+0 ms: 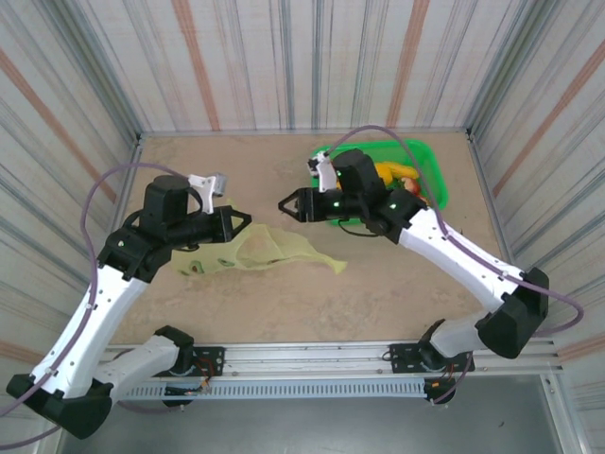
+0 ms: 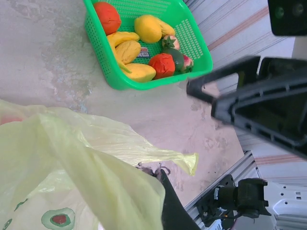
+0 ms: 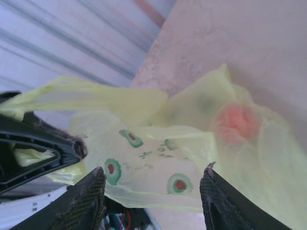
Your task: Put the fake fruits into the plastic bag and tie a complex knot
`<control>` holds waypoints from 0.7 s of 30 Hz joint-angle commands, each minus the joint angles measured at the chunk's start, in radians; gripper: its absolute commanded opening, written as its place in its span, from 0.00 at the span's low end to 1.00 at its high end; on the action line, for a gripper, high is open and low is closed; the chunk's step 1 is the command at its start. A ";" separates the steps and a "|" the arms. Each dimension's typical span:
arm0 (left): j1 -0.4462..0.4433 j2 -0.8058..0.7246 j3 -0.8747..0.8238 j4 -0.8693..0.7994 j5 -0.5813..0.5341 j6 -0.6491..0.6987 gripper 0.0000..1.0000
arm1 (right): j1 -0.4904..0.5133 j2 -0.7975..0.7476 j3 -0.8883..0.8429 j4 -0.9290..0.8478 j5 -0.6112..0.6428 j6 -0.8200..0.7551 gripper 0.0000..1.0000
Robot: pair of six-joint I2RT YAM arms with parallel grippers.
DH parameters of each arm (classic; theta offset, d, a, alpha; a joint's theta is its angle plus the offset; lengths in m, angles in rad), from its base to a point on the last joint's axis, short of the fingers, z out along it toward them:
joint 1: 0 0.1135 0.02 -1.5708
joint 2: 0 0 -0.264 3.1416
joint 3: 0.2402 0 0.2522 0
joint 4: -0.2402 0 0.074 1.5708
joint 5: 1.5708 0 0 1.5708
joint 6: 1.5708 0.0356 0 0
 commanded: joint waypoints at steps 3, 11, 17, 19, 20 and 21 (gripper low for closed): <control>0.007 -0.009 0.038 -0.029 -0.005 0.037 0.00 | -0.143 0.126 0.053 -0.182 0.195 -0.136 0.67; 0.007 0.002 0.062 -0.042 0.012 0.051 0.00 | -0.312 0.474 0.255 -0.217 0.255 -0.204 0.72; 0.010 0.018 0.080 -0.053 0.017 0.063 0.00 | -0.372 0.686 0.453 -0.199 0.208 -0.202 0.77; 0.011 0.024 0.090 -0.058 0.016 0.069 0.00 | -0.385 0.755 0.526 -0.213 0.212 -0.201 0.82; 0.011 0.027 0.095 -0.060 0.014 0.071 0.00 | -0.392 0.783 0.572 -0.220 0.207 -0.197 0.83; 0.012 0.030 0.099 -0.063 0.016 0.074 0.00 | -0.400 0.810 0.600 -0.220 0.195 -0.193 0.85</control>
